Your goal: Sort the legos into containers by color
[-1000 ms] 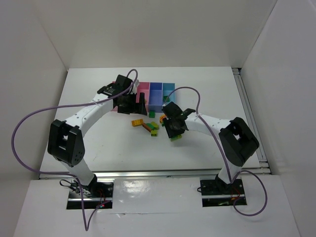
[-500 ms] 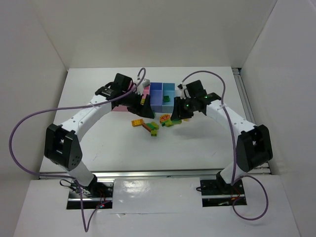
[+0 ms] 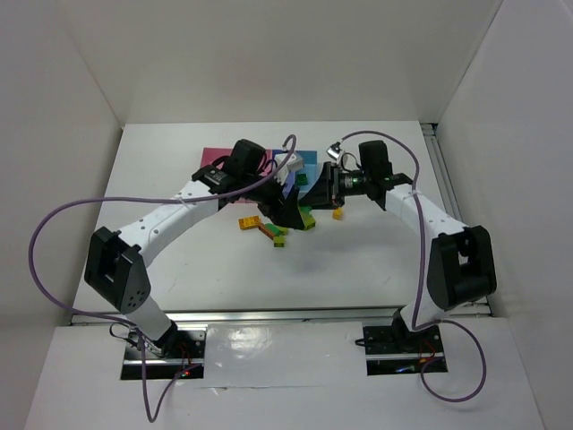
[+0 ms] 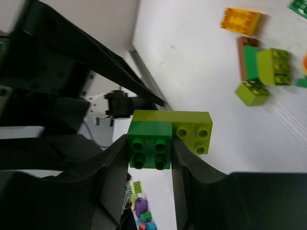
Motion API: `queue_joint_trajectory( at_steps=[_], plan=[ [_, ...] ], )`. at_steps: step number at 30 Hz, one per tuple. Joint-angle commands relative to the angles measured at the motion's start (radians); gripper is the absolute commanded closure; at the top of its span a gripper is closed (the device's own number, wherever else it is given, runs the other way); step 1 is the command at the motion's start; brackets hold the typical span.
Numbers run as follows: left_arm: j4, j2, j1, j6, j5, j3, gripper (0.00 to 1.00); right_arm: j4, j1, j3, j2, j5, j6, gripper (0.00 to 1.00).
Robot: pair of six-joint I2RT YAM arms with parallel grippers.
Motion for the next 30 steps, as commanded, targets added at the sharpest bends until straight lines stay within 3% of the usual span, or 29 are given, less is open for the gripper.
queue_joint_trajectory(
  at_steps=[1, 5, 13, 14, 17, 19, 24, 30],
  plan=[
    [0.041, 0.004, -0.01, 0.035, -0.011, 0.039, 0.18, 0.189, 0.0, -0.01, -0.018, -0.144, 0.123, 0.84],
    [0.079, 0.004, -0.042, 0.035, -0.053, 0.039, 0.2, 0.258, 0.0, -0.028, -0.009, -0.186, 0.18, 0.84],
    [0.112, -0.005, -0.042, 0.026, -0.099, 0.03, 0.42, 0.258, 0.0, -0.037, -0.009, -0.206, 0.189, 0.82],
    [0.112, -0.005, -0.042, 0.017, -0.099, 0.03, 0.56, 0.258, 0.0, -0.037, 0.0, -0.206, 0.189, 0.82],
    [0.103, 0.005, -0.042, 0.017, -0.099, 0.054, 0.78, 0.258, 0.0, -0.037, 0.0, -0.215, 0.189, 0.82],
    [0.092, 0.005, -0.042, 0.017, -0.099, 0.063, 0.81, 0.258, 0.0, -0.037, 0.009, -0.215, 0.189, 0.82],
    [0.064, 0.005, -0.042, 0.029, -0.131, 0.063, 1.0, 0.213, -0.018, -0.037, 0.009, -0.193, 0.18, 0.82],
    [0.05, 0.005, -0.042, 0.04, -0.154, 0.045, 1.0, 0.189, -0.055, -0.037, 0.009, -0.183, 0.154, 0.84]
  ],
)
